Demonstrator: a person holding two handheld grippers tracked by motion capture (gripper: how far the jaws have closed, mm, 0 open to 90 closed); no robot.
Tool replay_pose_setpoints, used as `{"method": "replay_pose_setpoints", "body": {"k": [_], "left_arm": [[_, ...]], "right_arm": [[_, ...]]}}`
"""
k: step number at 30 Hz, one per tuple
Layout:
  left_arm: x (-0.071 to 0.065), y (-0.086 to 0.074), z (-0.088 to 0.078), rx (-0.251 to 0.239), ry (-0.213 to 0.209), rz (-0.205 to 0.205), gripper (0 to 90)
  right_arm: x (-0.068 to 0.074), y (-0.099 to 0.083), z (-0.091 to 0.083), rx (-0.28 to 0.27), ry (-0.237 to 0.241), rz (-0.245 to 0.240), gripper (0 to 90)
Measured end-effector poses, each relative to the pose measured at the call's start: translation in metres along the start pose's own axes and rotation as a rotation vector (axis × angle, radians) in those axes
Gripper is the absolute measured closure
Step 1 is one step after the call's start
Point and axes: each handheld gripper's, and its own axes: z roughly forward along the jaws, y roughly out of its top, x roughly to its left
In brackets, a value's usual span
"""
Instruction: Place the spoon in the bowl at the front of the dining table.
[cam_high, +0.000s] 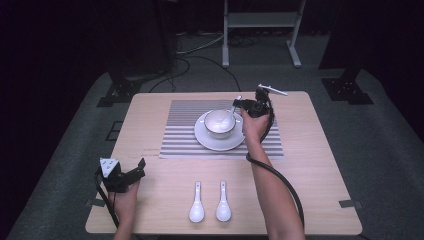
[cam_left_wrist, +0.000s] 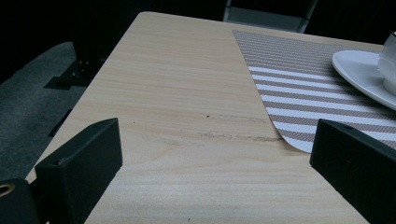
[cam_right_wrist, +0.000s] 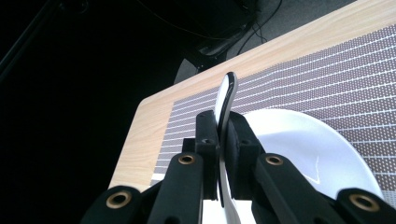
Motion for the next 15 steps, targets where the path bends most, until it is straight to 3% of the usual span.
{"method": "replay_pose_setpoints", "body": {"k": [15], "left_arm": [[0.0, 0.0, 0.0, 0.001, 0.003, 0.004, 1.1]], "right_arm": [[-0.018, -0.016, 0.01, 0.056, -0.013, -0.023, 84.4]]}}
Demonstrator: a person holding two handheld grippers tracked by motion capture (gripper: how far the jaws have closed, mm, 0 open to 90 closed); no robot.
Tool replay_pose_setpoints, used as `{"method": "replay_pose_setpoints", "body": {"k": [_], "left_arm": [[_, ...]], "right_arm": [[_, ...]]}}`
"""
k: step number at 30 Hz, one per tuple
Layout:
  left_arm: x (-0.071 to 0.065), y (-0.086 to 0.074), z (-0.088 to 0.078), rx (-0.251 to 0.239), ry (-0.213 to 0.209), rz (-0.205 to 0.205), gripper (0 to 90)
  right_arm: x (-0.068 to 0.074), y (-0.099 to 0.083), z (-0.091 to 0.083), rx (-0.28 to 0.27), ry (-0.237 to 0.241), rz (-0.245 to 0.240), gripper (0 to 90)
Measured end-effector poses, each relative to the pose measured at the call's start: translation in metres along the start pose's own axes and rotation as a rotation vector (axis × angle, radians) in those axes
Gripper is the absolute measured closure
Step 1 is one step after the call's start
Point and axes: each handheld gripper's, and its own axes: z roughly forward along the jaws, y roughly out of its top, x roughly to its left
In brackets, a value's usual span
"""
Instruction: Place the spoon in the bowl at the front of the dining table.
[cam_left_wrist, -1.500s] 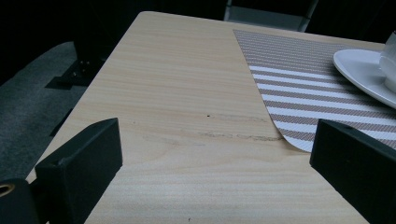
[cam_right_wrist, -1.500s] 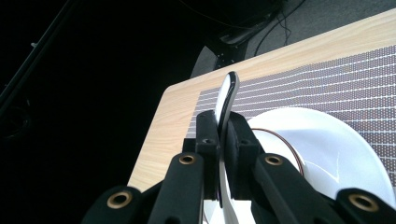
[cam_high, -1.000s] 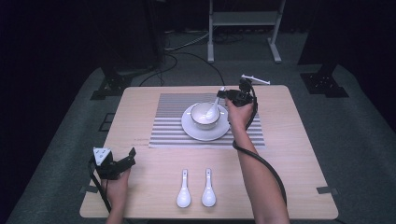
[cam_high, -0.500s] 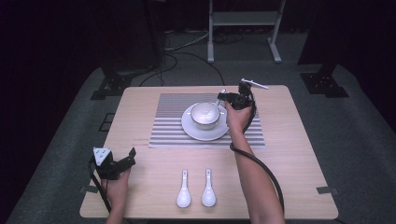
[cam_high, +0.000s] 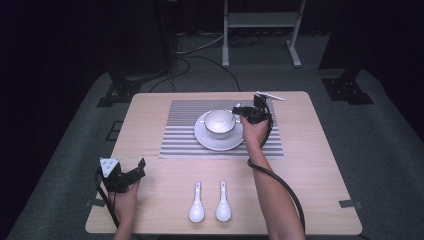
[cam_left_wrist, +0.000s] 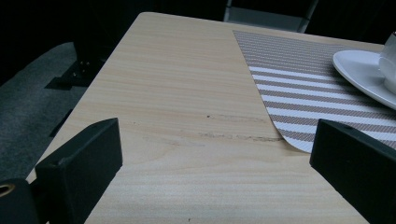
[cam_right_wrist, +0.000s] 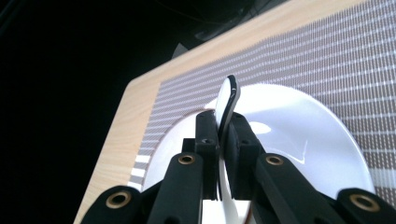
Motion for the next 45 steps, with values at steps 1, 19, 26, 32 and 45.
{"method": "replay_pose_setpoints", "body": {"k": [1, 19, 26, 32, 45], "left_arm": [[0.0, 0.0, 0.0, -0.001, 0.0, -0.001, 1.1], [0.0, 0.0, 0.0, 0.0, 0.0, 0.003, 1.1], [0.0, 0.0, 0.0, 0.001, 0.003, 0.003, 1.1], [-0.001, 0.0, 0.0, 0.001, 0.007, 0.005, 1.1], [-0.001, 0.0, 0.0, 0.001, 0.01, 0.005, 1.1]], "right_arm": [[-0.002, -0.001, 0.001, 0.004, 0.0, 0.001, 84.4], [-0.024, -0.007, -0.005, 0.011, 0.036, 0.034, 81.1], [-0.029, -0.009, -0.007, 0.015, 0.056, 0.032, 76.2], [-0.032, -0.011, -0.009, 0.014, 0.092, 0.036, 70.9], [-0.032, -0.01, -0.026, 0.003, 0.157, -0.012, 53.3]]}}
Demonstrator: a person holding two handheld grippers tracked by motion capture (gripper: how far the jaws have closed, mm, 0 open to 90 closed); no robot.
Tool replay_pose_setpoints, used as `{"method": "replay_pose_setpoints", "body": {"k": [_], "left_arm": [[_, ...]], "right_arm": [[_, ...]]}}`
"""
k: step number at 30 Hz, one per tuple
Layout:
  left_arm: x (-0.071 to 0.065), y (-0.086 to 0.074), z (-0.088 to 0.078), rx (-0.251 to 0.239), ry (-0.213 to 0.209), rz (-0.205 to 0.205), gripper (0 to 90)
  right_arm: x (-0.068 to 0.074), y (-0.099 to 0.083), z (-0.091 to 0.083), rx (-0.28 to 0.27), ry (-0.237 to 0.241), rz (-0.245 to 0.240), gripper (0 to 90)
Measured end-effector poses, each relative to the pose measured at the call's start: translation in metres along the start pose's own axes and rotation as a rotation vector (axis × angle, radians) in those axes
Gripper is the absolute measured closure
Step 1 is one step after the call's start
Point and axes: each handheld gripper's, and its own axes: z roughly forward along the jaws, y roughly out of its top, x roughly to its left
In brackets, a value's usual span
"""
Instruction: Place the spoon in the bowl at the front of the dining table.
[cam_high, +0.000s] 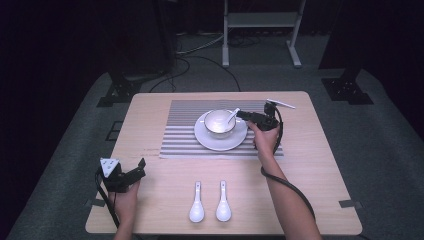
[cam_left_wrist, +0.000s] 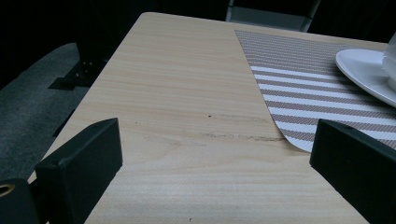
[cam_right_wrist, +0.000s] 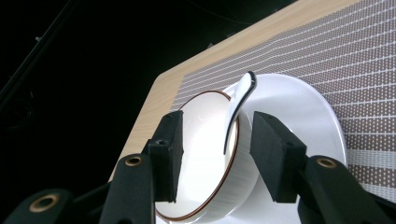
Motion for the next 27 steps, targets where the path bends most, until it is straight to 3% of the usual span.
{"method": "replay_pose_setpoints", "body": {"k": [5, 15, 27], "left_arm": [[0.0, 0.0, 0.0, 0.001, -0.002, 0.001, 1.1], [0.0, 0.0, 0.0, 0.002, -0.003, 0.0, 1.1], [0.0, 0.0, 0.0, 0.003, -0.005, -0.003, 1.1]], "right_arm": [[0.0, -0.001, -0.009, 0.006, 0.018, -0.026, 49.5], [-0.007, -0.007, -0.029, -0.003, 0.061, -0.009, 45.8], [-0.01, -0.013, -0.043, 0.011, 0.059, -0.037, 43.8]]}}
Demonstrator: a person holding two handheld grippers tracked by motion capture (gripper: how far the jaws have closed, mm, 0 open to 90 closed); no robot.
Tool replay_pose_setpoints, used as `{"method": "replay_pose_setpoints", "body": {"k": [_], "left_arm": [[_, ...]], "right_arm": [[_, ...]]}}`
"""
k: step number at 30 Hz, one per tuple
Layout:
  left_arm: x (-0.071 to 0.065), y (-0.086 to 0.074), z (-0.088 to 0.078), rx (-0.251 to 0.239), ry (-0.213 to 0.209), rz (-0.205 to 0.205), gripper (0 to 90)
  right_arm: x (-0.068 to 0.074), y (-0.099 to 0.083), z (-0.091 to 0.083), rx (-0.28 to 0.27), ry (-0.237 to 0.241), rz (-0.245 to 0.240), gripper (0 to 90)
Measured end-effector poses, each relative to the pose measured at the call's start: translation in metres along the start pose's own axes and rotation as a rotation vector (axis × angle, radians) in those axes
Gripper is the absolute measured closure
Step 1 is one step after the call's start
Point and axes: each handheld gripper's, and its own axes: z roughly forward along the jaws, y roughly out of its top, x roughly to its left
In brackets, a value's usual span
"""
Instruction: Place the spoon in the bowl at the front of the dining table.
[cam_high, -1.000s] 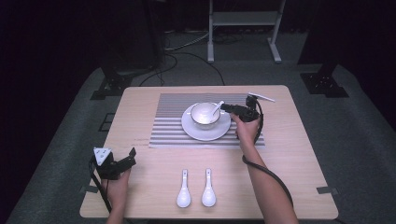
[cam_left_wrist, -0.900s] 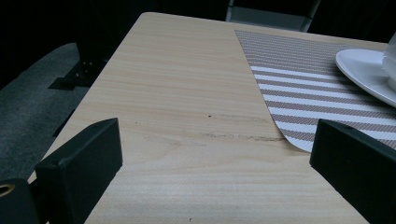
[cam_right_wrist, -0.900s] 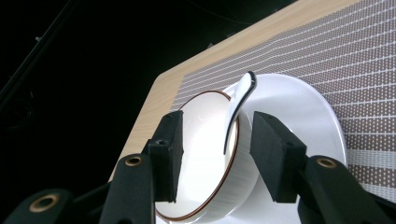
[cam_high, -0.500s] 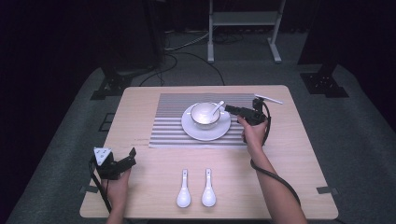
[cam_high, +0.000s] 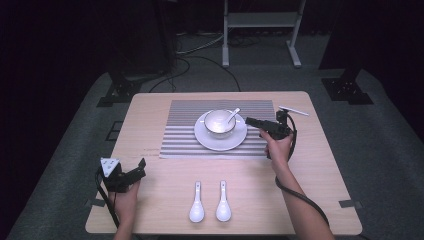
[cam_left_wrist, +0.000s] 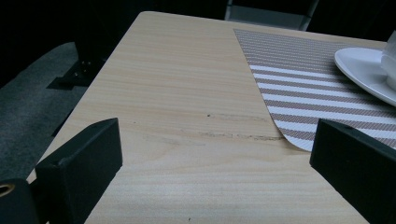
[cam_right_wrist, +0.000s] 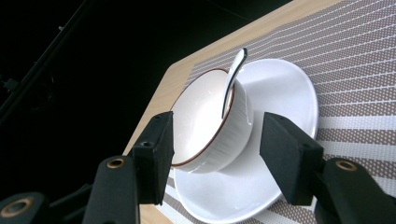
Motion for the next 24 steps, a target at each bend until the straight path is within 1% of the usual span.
{"method": "replay_pose_setpoints", "body": {"k": [11, 12, 24], "left_arm": [[0.0, 0.0, 0.0, -0.001, 0.001, 0.004, 1.1], [0.0, 0.0, 0.0, -0.001, 0.001, 0.002, 1.1], [0.0, 0.0, 0.0, -0.002, 0.002, 0.005, 1.1]], "right_arm": [[-0.001, -0.004, -0.012, 0.013, 0.008, -0.018, 42.3], [-0.002, -0.005, -0.014, 0.022, 0.008, -0.025, 41.7], [-0.005, -0.017, -0.019, 0.058, 0.022, -0.038, 40.8]]}}
